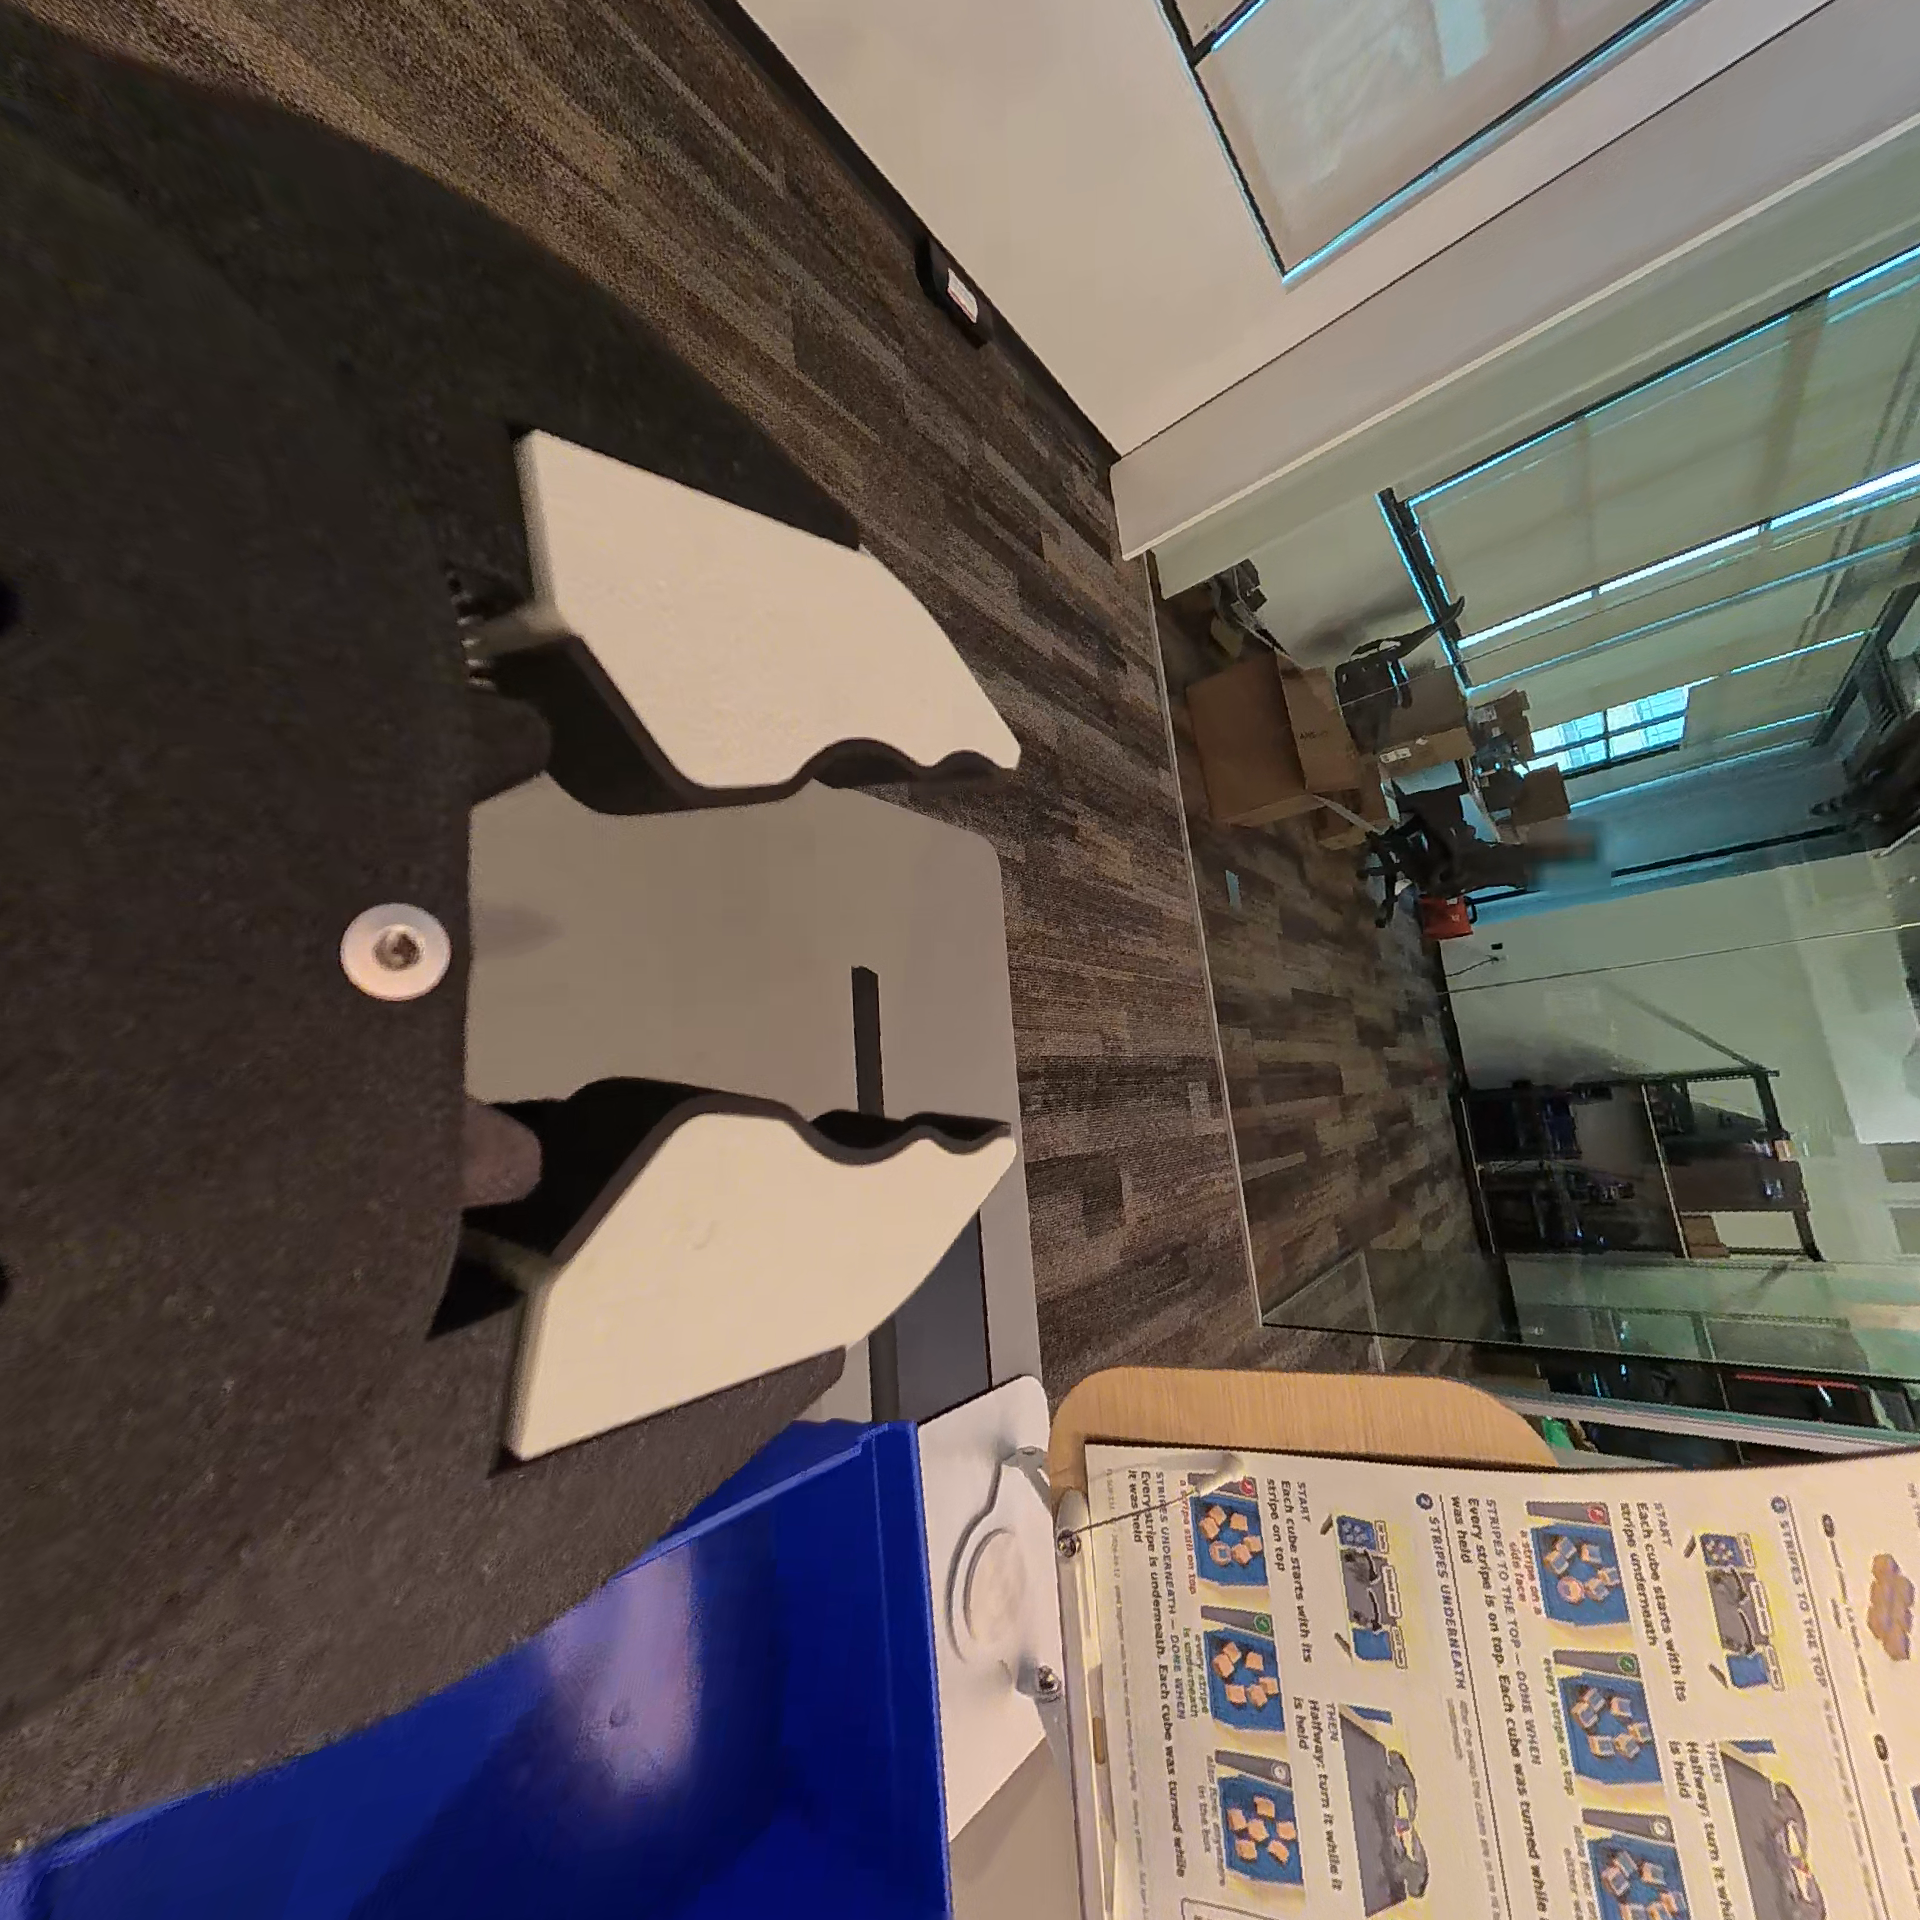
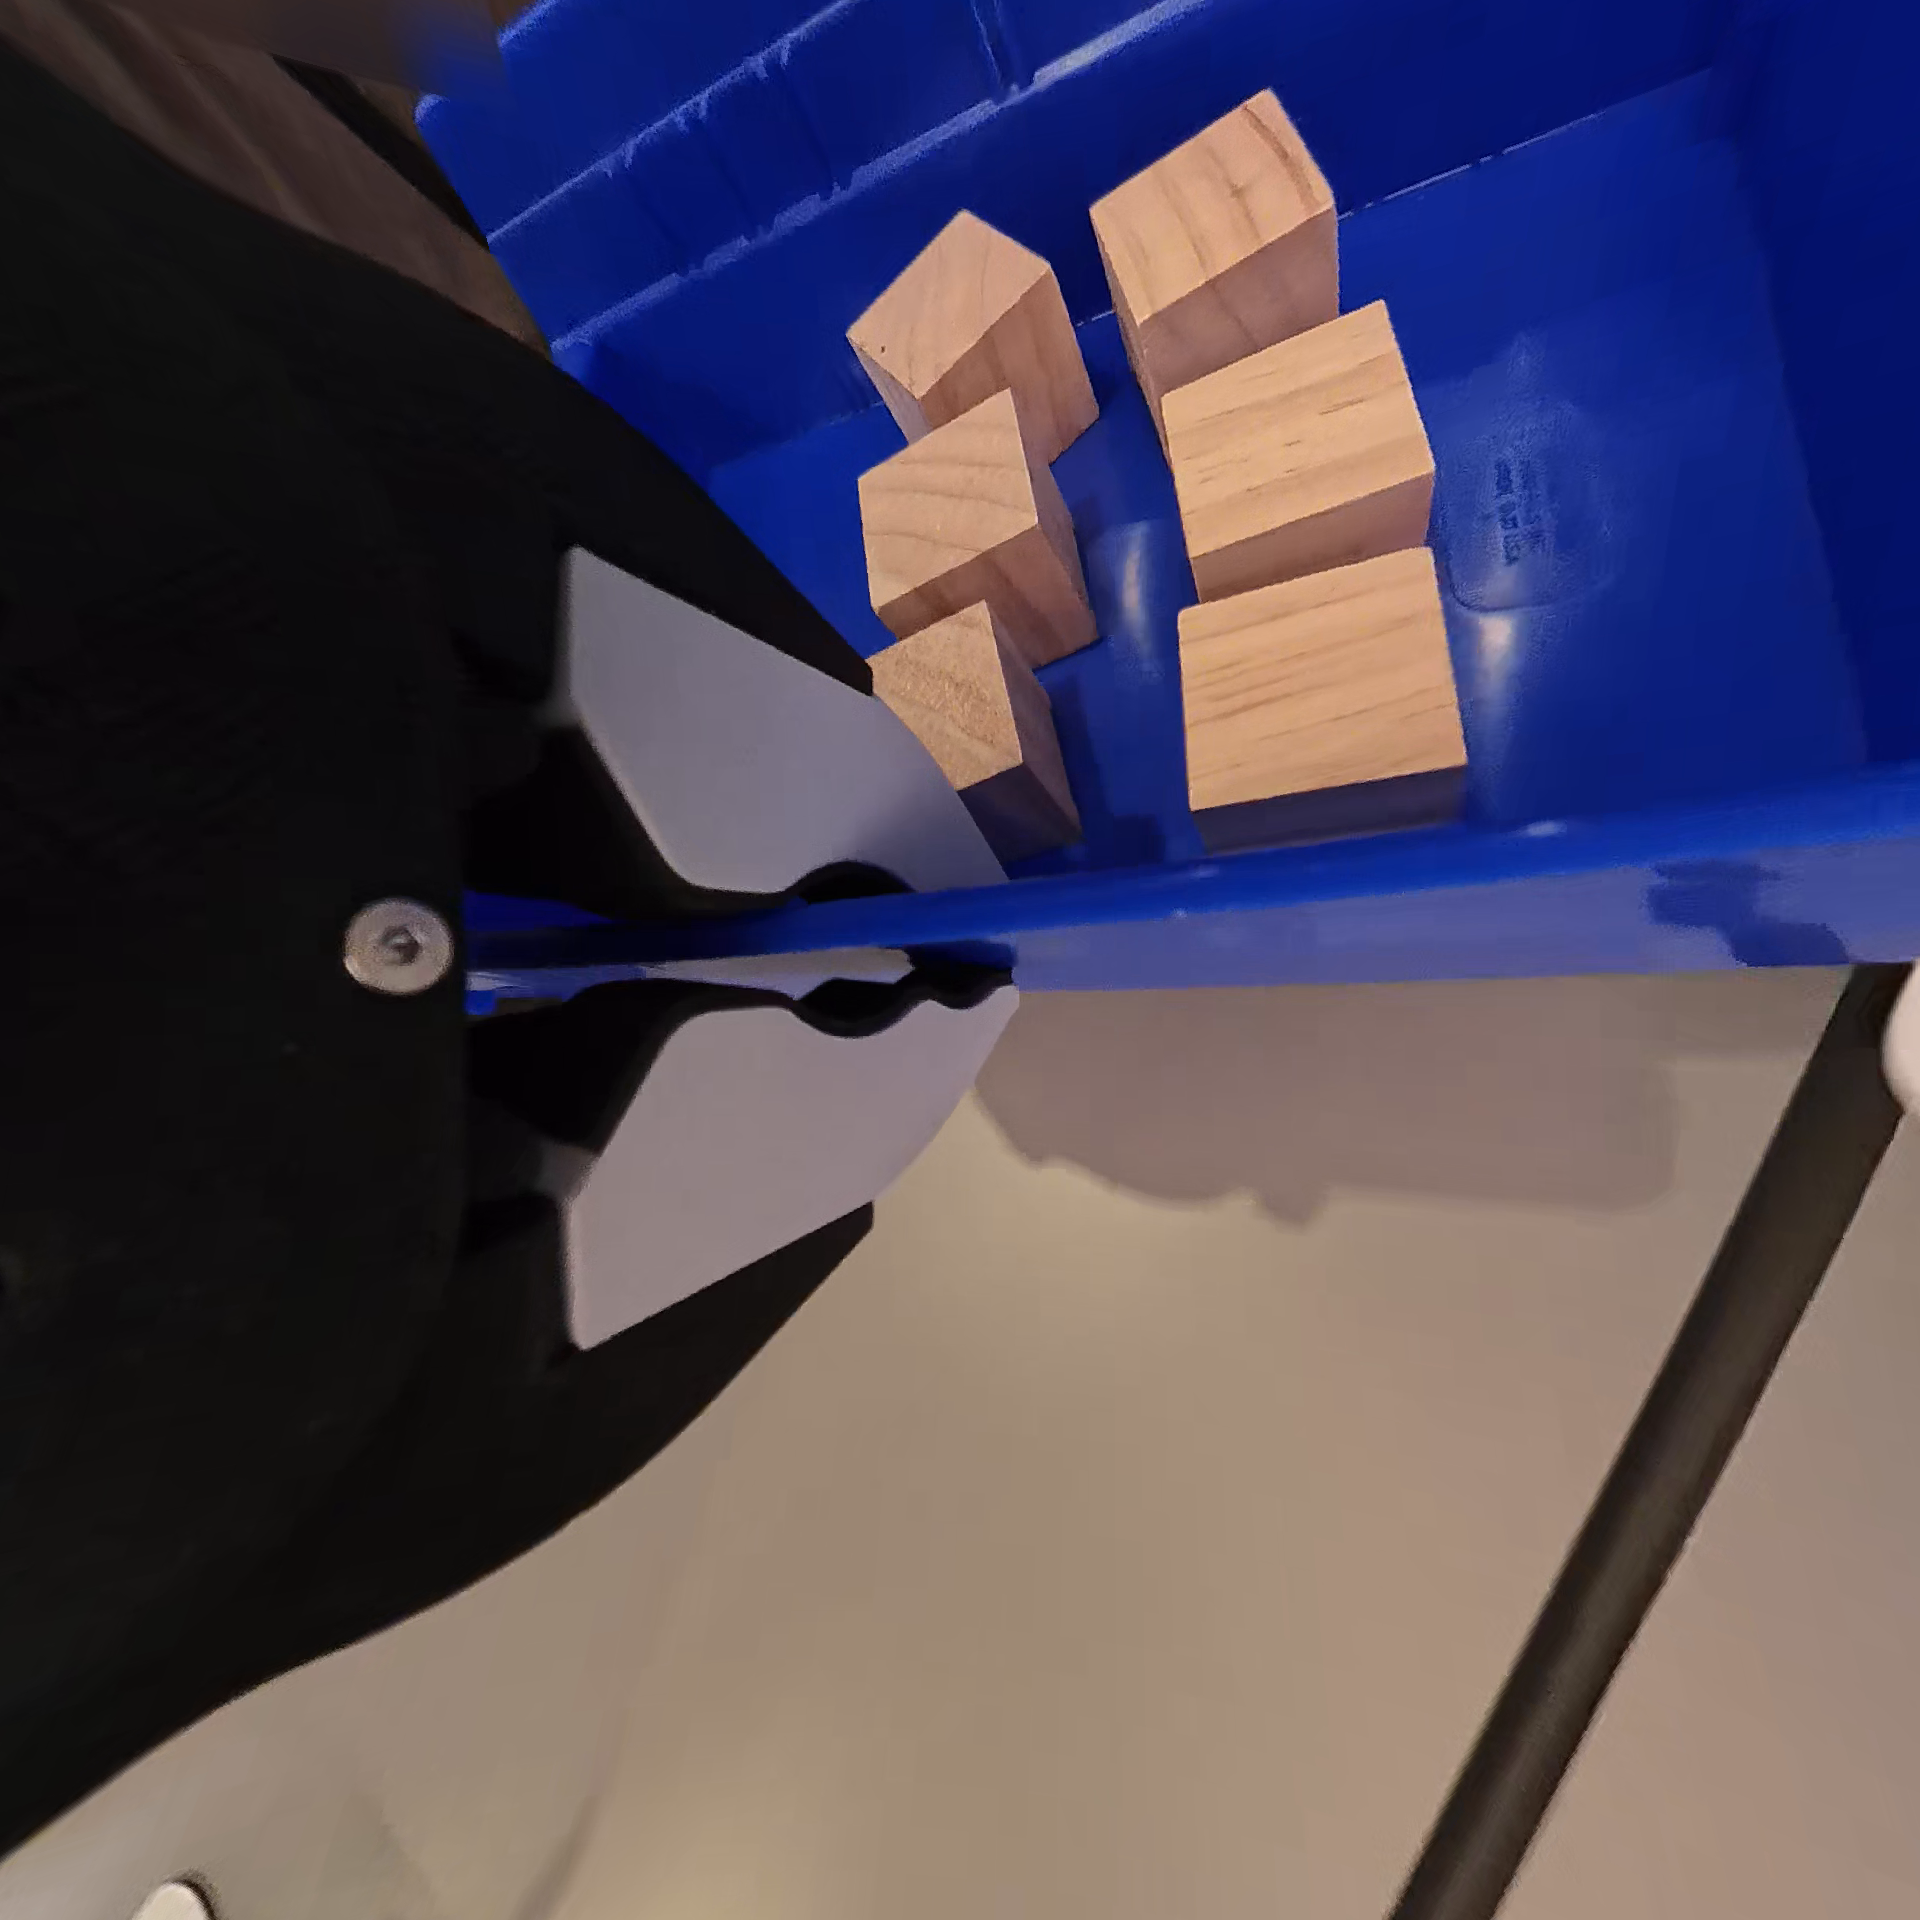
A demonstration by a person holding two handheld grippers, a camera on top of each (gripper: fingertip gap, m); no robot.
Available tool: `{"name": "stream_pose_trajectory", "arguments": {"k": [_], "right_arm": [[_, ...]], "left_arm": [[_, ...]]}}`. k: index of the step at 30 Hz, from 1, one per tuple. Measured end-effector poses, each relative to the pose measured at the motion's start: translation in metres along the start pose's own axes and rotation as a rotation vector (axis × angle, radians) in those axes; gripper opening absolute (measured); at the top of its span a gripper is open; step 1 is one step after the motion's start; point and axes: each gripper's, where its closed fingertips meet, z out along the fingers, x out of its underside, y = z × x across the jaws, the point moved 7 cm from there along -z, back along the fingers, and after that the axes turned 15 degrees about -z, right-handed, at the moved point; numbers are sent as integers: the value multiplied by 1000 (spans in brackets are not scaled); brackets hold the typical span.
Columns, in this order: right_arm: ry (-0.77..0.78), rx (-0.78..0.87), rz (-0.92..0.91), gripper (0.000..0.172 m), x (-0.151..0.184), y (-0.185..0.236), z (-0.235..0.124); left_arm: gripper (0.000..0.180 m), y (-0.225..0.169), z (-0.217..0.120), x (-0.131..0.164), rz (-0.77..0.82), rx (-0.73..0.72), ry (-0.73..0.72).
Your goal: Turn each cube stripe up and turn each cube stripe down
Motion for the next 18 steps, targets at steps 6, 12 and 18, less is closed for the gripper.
{"name": "stream_pose_trajectory", "arguments": {"k": [6, 12, 18], "right_arm": [[8, -130, -183, 9, -106, 98, 46], [40, -233, -332, 9, -191, 200, 106], [72, -252, -418, 9, -245, 276, 143]], "left_arm": [[61, 2, -16, -2, -14, -4, 21], [65, 9, -38, -4, -48, -18, 45], [67, 17, -50, -5, -83, -28, 46]]}}
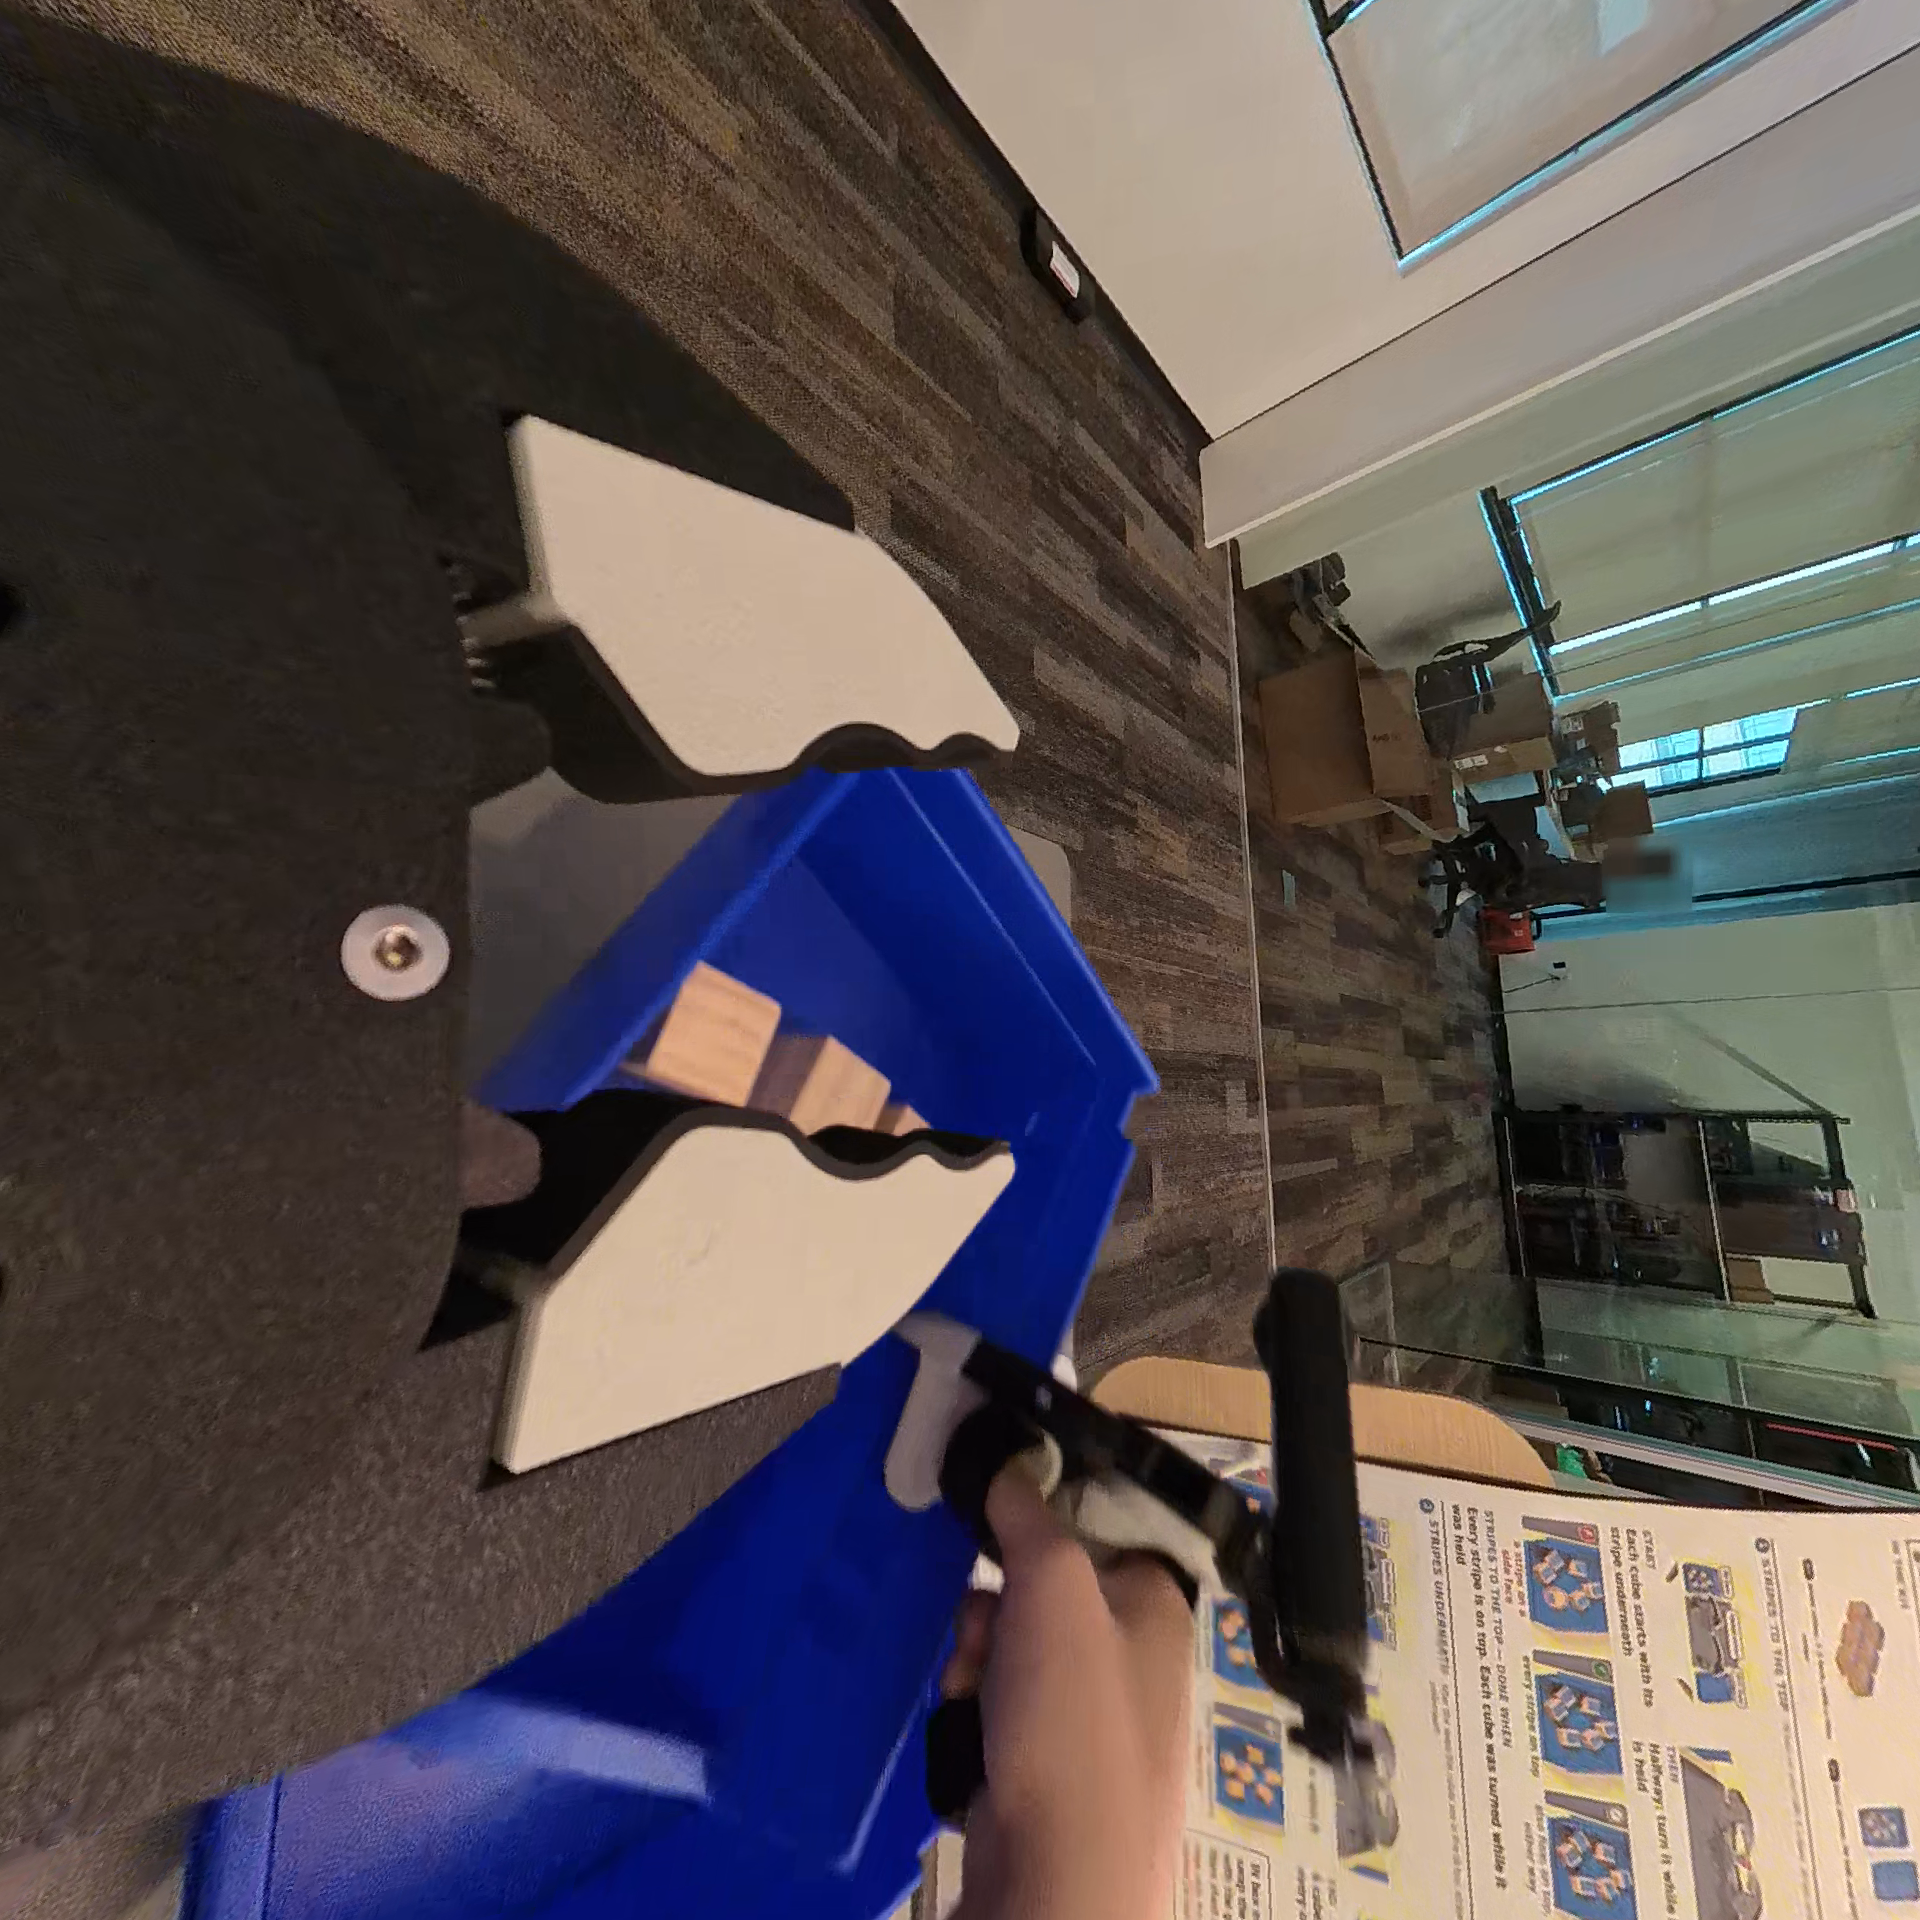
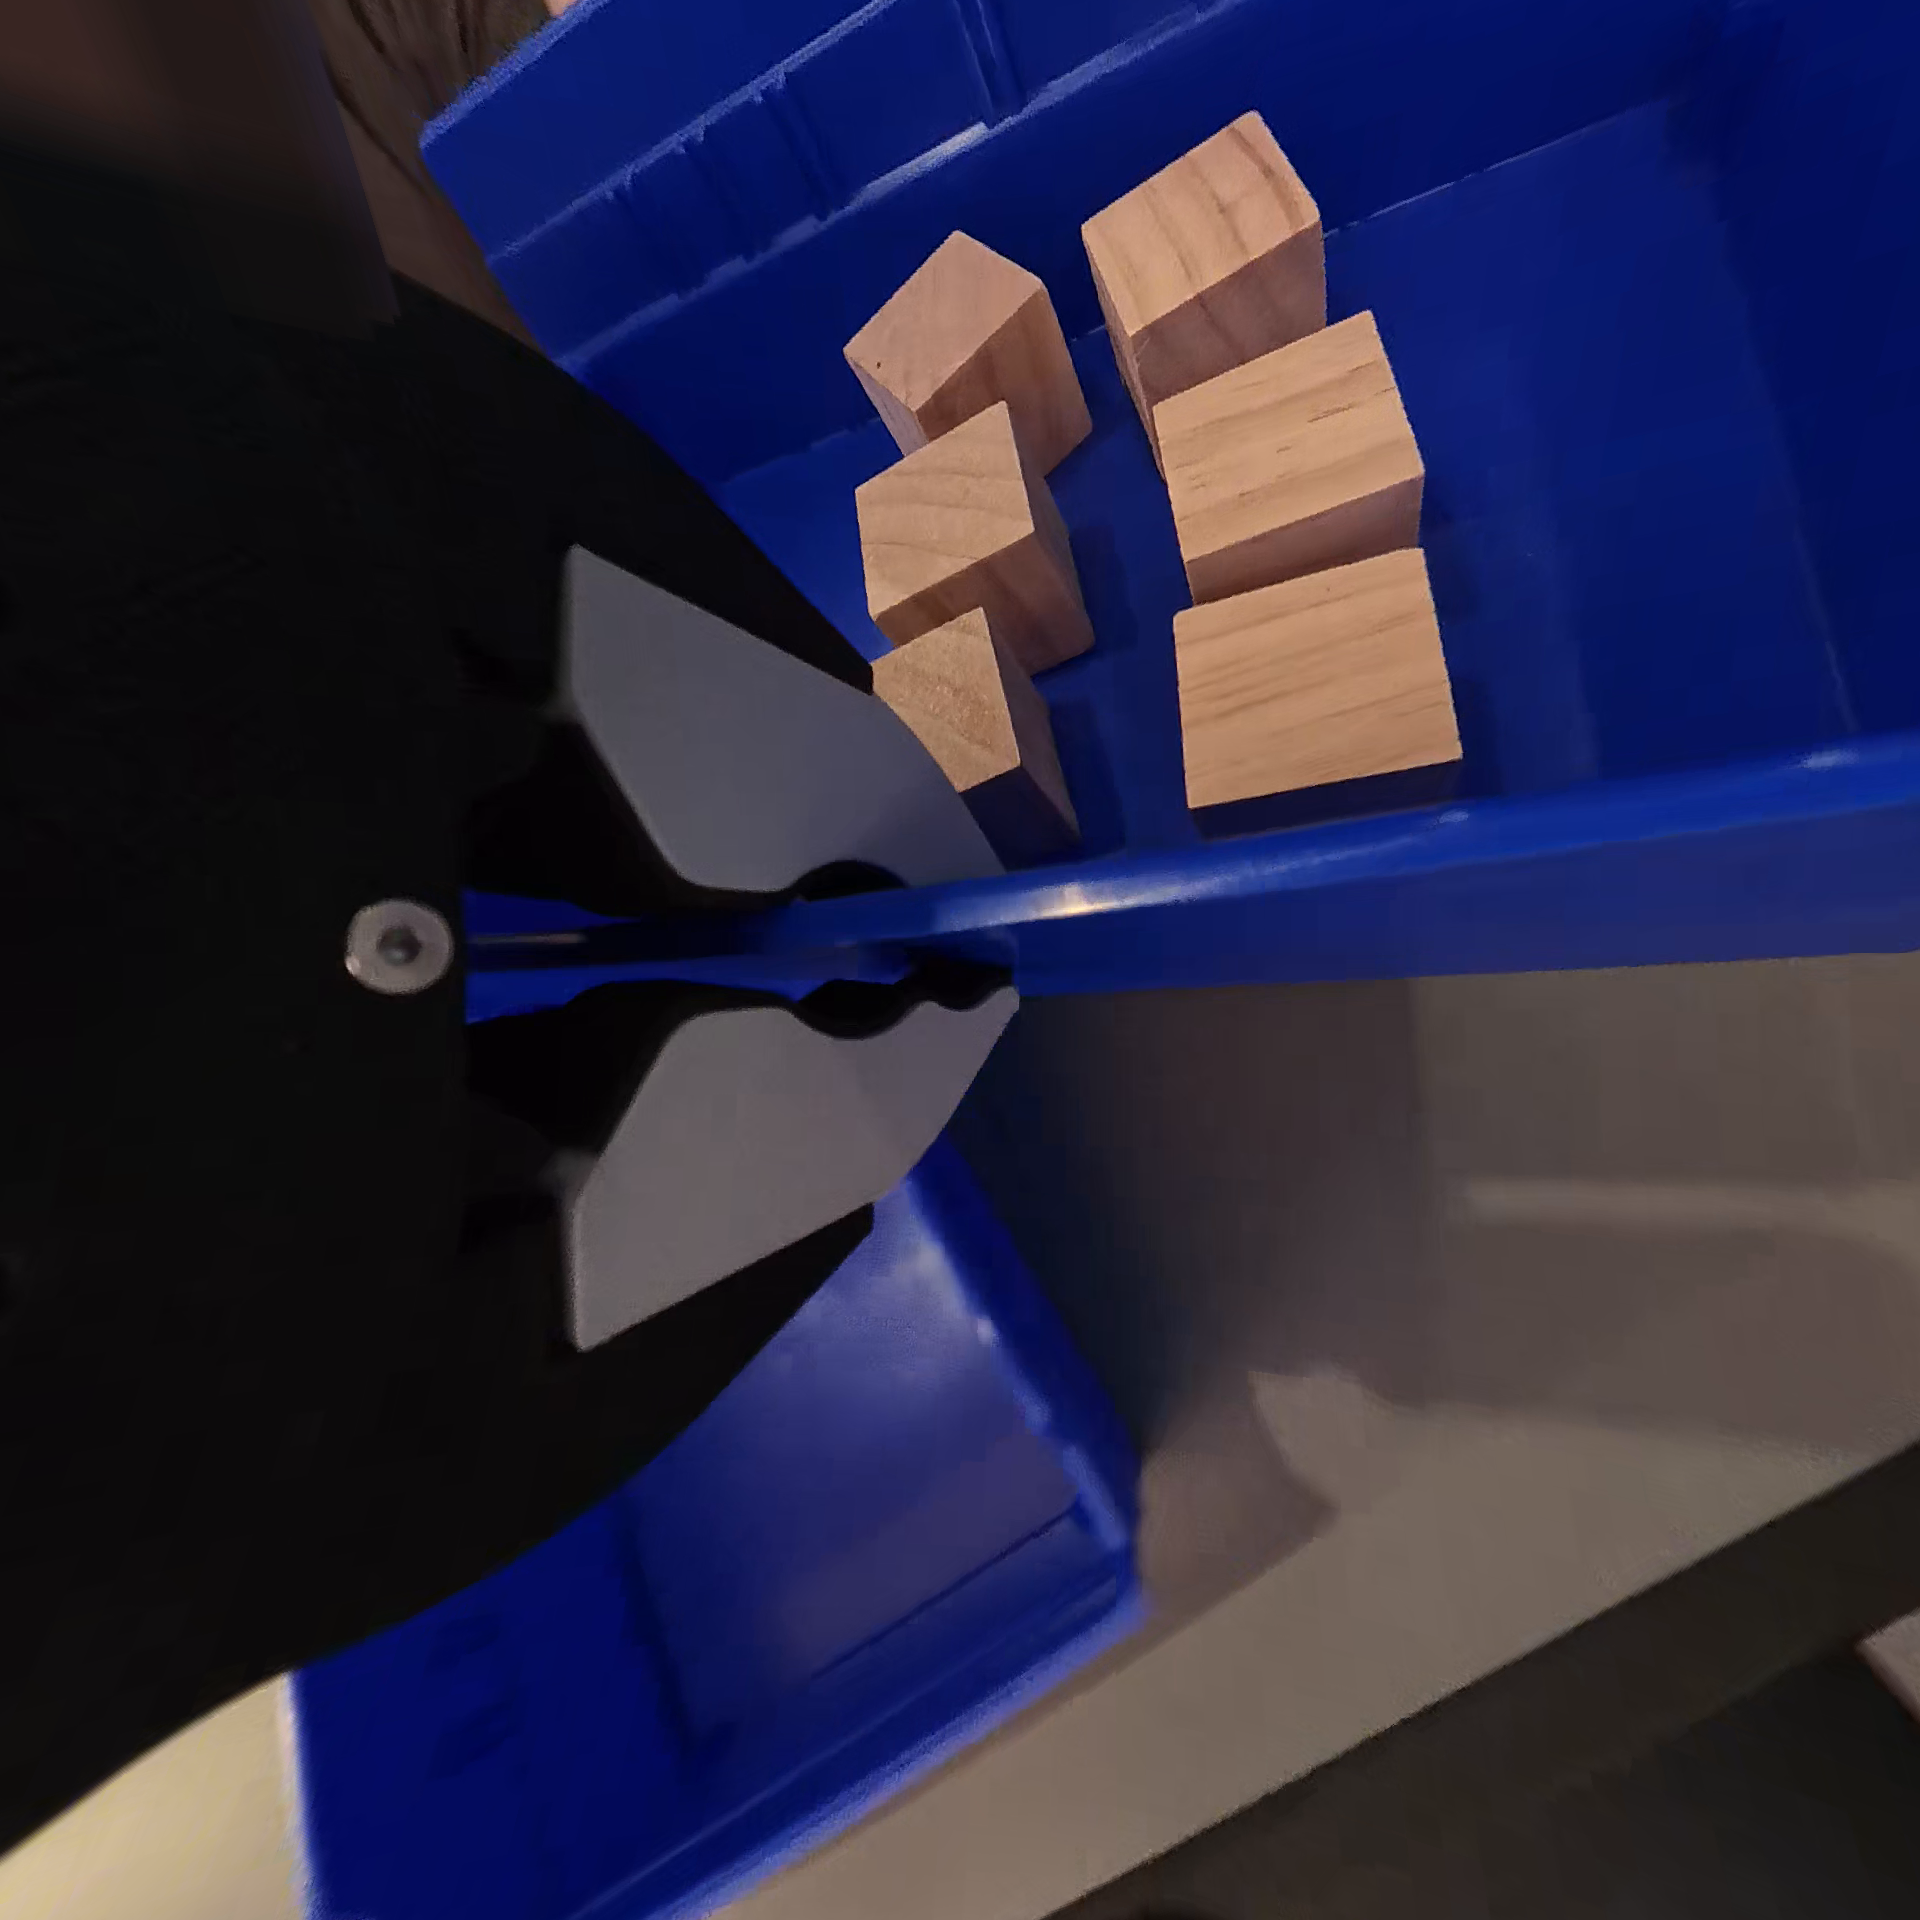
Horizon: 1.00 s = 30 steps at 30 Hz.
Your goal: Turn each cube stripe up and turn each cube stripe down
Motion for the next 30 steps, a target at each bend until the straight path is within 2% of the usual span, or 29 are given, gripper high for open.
{"name": "stream_pose_trajectory", "arguments": {"k": [3, 9, 16, 21, 25, 28, 30], "right_arm": [[3, -11, -8, 9, -26, 15, 23], [55, 34, -50, 9, -56, 38, 62], [47, -2, 42, 9, -50, 29, 116], [32, 3, 98, 9, -38, 18, 141], [6, 55, 58, 15, -40, 19, 136], [-216, 136, -24, 11, -48, 23, 96], [-393, 275, -96, 24, -40, 27, 50]], "left_arm": [[67, -5, 0, 1, 20, 15, 2], [68, -14, 1, 4, 58, 46, 34], [67, -19, 1, 5, 59, 87, 44], [68, -27, 6, 9, 79, 120, 72], [70, -30, 10, 12, 95, 128, 98], [73, -30, 9, 14, 101, 137, 114], [73, -28, 7, 13, 96, 140, 112]]}}
